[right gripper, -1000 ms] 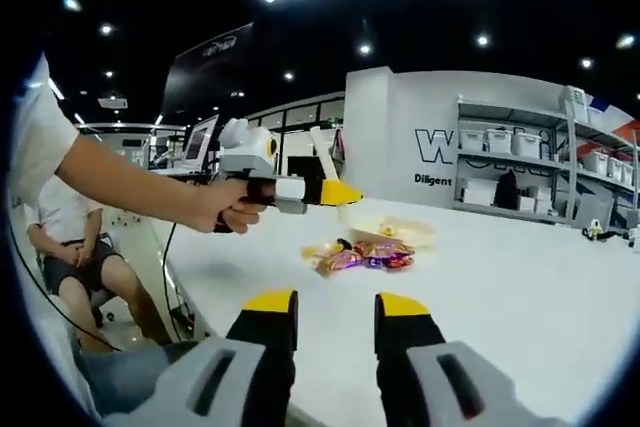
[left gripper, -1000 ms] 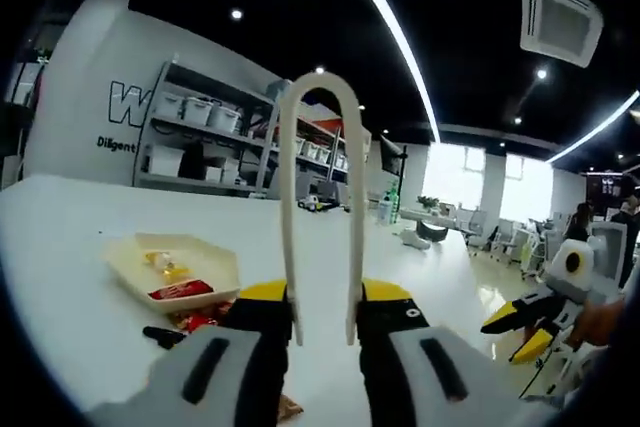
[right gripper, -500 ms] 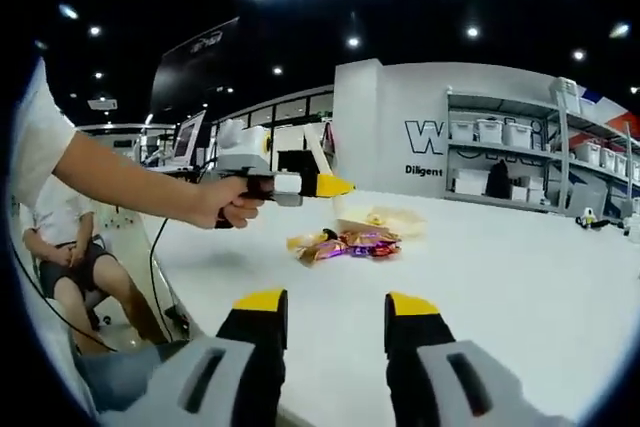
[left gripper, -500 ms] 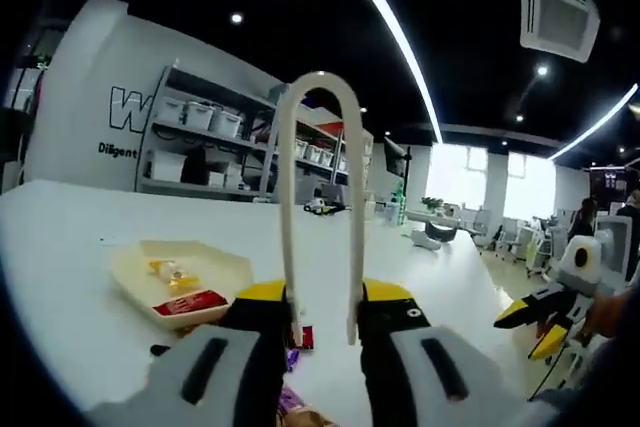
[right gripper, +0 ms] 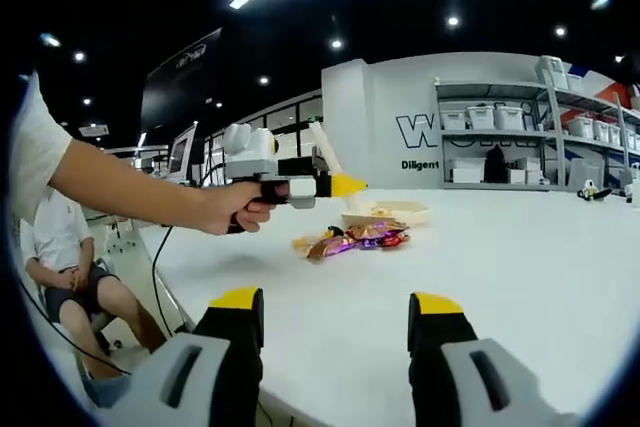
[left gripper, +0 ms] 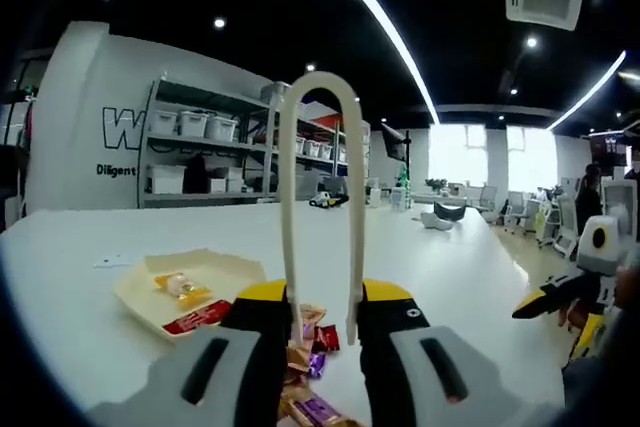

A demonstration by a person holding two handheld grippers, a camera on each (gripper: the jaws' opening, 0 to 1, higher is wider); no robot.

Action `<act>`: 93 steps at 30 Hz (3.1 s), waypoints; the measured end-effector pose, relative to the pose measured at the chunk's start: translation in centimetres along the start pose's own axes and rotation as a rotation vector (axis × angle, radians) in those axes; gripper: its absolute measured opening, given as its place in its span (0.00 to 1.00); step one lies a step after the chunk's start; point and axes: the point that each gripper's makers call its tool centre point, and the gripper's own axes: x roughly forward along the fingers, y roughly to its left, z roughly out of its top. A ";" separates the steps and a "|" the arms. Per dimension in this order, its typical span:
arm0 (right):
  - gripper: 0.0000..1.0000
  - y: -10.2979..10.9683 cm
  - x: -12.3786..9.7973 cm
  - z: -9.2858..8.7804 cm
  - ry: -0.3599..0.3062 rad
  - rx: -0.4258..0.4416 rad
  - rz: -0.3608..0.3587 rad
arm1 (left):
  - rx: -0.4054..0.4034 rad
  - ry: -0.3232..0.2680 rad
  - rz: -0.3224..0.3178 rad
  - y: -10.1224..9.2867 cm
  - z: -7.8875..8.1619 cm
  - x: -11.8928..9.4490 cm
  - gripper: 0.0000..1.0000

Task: Place the target food into the container with the food tongs after gripping and lifting it, then release it inside without dropping or visibly crushing the food.

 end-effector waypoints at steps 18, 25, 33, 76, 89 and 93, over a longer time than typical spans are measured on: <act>0.54 -1.4 -0.6 -0.2 -0.027 0.062 -0.020 | 0.030 0.089 -0.034 1.2 -2.0 2.9 0.25; 0.54 -1.6 -0.9 -0.6 -0.025 0.073 -0.024 | 0.043 0.100 -0.037 1.2 -2.3 3.7 0.26; 0.54 -2.2 -0.8 -0.3 -0.022 0.067 -0.029 | 0.109 0.107 -0.054 0.9 -1.8 3.7 0.26; 0.50 -2.7 -1.1 0.9 -0.021 0.046 -0.031 | -0.137 0.175 0.017 1.8 -1.8 4.1 0.19; 0.49 -2.0 -0.4 1.3 -0.025 0.040 -0.014 | -0.158 0.121 0.137 8.7 2.0 3.4 0.20; 0.50 -1.8 -0.4 1.0 -0.014 0.030 -0.005 | -0.154 0.139 0.169 10.1 1.4 3.4 0.20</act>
